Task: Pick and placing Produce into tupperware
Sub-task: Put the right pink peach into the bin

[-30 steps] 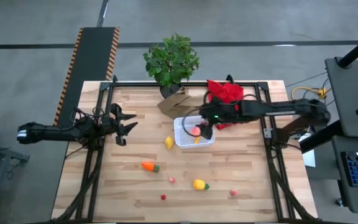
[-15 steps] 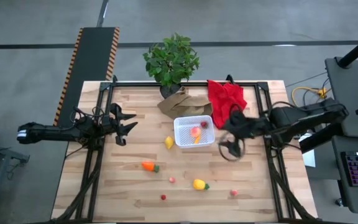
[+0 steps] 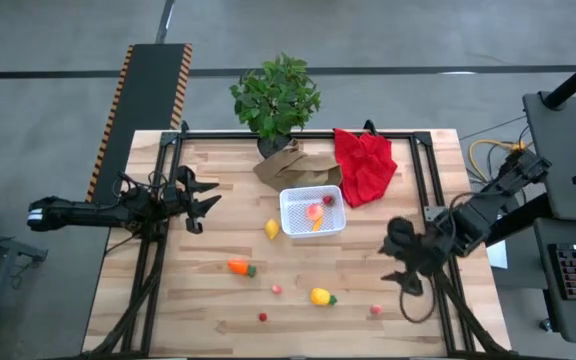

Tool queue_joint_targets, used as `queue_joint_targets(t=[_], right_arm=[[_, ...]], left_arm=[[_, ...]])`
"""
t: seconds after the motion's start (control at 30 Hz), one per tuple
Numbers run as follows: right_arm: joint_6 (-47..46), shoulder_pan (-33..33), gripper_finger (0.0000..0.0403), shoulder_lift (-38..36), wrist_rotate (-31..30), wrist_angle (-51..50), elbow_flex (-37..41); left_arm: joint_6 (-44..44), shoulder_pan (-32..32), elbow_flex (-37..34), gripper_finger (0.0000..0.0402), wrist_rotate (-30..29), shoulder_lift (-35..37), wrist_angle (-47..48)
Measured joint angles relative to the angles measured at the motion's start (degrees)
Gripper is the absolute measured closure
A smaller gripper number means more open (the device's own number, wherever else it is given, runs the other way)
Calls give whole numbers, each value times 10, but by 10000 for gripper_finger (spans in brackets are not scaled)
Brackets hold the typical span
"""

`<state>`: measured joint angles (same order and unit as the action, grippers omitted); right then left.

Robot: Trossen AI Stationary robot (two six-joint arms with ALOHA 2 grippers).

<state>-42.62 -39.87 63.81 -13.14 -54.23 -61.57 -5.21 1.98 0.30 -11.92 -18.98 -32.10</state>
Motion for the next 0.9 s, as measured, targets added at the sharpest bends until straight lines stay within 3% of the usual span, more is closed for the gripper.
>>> queue_joint_targets(t=[0.3, 0.9], right_arm=[[-128, -94, 78, 45, -4, 22, 73], [-129, -141, 78, 273, -10, 176, 86]], left_arm=[[3, 0, 0, 257, -8, -1, 0], [33, 0, 0, 257, -51, -1, 0]])
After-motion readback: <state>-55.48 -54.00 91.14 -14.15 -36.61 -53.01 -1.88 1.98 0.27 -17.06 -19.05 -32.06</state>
